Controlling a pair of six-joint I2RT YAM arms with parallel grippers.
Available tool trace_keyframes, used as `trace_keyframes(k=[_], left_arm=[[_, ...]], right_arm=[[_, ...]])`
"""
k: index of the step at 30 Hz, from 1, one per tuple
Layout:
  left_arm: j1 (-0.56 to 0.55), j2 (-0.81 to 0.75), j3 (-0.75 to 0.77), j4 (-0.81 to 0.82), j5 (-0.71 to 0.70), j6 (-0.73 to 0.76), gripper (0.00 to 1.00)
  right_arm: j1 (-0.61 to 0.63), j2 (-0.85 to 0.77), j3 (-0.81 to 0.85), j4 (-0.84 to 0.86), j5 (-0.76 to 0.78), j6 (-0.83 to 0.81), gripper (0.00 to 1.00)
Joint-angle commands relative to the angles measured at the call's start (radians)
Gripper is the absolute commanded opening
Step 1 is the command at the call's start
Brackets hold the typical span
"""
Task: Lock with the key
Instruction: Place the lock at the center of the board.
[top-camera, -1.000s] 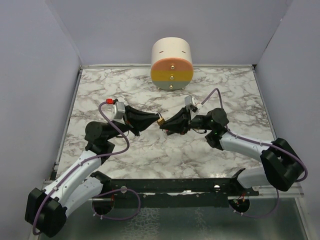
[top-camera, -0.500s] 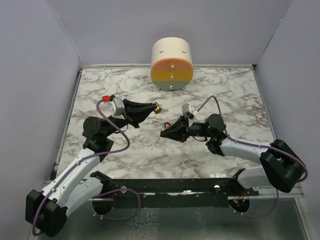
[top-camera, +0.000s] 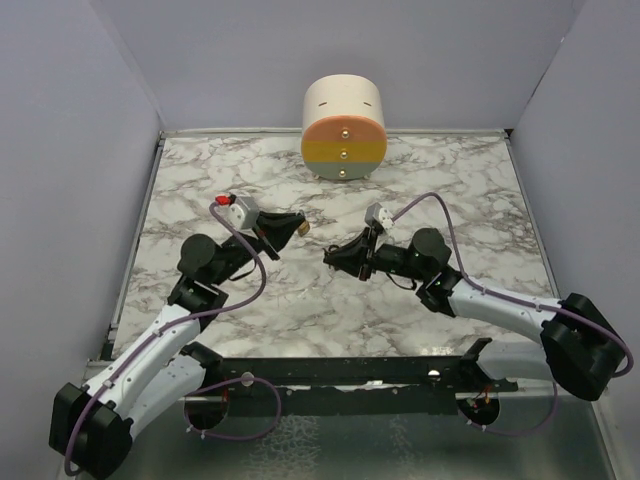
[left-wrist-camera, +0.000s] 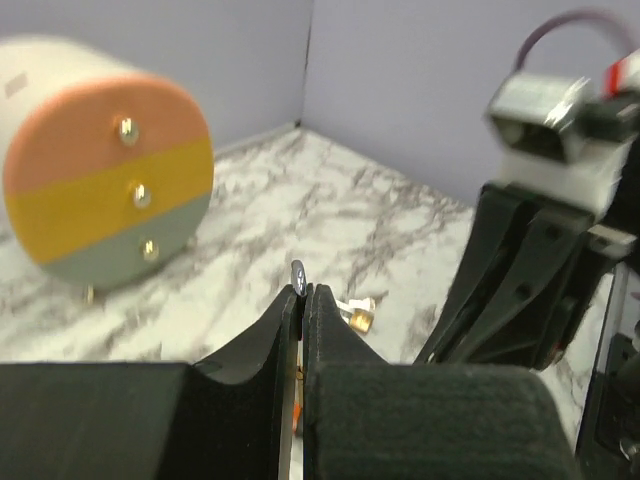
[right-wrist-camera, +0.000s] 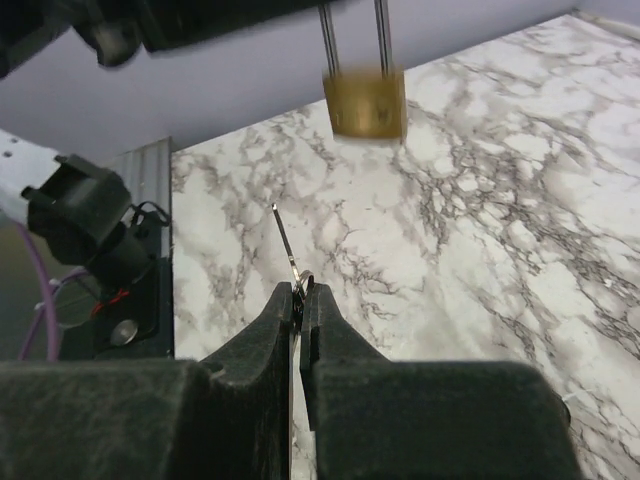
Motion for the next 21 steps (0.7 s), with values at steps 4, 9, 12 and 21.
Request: trace_keyframes(k=[4,9,12,21], left_arm=[[0.051,0.1,-0.15,-0.047,-0.098,-0.115,0.0],[0.166,0.191,-0.249,0.108,-0.016,-0.204,0.0],[0.213,0.253,-0.276,0.151,0.007,-0.216,0.0],[0.262,0.535,-0.297,0.367,0.083,-0.287,0.0]], right_arm=[[0.09,-0.02,0.088,-0.225,0.396,-0.11,0.01],[0.094,0.085,0.127,-0.244,0.464,-0.076,0.01],[0.096,0.161,0.16,-0.25,0.5,-0.056,0.01],[0.115,0.31,0.25,-0.283,0.523,-0.038,0.01]])
